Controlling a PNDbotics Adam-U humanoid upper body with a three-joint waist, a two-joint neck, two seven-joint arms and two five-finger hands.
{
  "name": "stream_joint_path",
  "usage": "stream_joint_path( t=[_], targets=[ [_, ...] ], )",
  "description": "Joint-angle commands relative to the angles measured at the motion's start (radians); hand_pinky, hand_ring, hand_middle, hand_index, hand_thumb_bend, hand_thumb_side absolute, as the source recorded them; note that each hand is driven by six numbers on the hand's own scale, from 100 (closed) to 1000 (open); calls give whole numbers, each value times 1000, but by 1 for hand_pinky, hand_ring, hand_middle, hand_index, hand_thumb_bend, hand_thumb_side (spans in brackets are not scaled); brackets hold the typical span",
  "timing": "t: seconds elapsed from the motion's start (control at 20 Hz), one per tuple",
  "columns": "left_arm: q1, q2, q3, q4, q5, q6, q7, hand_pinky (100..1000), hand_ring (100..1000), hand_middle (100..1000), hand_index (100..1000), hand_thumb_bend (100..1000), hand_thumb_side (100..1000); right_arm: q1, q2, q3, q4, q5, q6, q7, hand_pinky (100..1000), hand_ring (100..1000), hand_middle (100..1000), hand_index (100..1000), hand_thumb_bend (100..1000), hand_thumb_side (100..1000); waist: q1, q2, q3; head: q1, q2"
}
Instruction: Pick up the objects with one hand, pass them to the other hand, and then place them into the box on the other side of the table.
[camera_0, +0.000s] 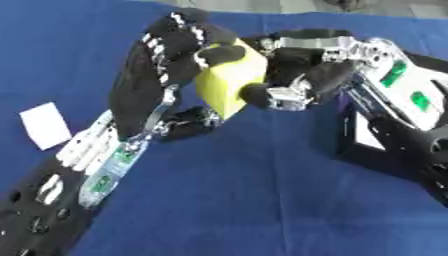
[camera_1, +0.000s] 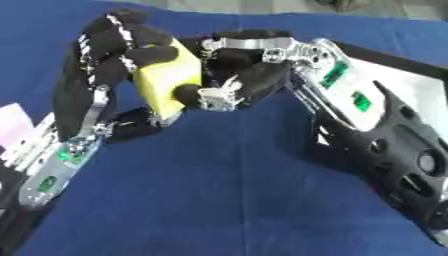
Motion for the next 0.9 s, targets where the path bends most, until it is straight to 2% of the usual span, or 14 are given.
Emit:
stream_joint_path(
  t=[0.05,0.15,0.2,0.3,0.4,0.65,0.9],
  targets=[
    [-5,1,-8,22,2,-92,66,762,683,642,740,362,100,-26,13,-11,-66,-65,16,-38,990,1000,638,640,100,451,6,-18,1,-1,-8],
    [-4,2,-8,23,-6,-84,47,766,690,648,746,386,100,-27,12,-11,-69,-93,30,-70,988,1000,627,629,100,456,6,-18,1,-2,-8],
    [-3,3,-8,25,-11,-79,38,791,726,686,784,516,100,-27,11,-11,-72,-102,35,-80,979,1000,600,591,100,422,6,-18,1,-2,-9],
    [-1,5,-4,34,-34,-57,7,817,754,717,828,609,100,-25,9,-12,-80,-111,41,-91,974,1000,588,575,100,383,6,-18,1,0,-9],
    [0,4,0,38,-54,-30,-19,836,775,739,870,683,144,-24,7,-12,-85,-114,44,-92,970,1000,581,567,100,342,6,-18,1,1,-10],
    [4,-2,11,52,-62,46,-74,853,794,759,917,739,206,-22,5,-13,-88,-113,48,-86,966,998,574,561,100,300,7,-18,1,2,-10],
    [12,-8,27,68,-8,129,-120,861,794,756,937,720,257,-20,1,-15,-90,-112,50,-84,964,996,570,559,100,288,8,-19,-1,4,-10]
  ],
)
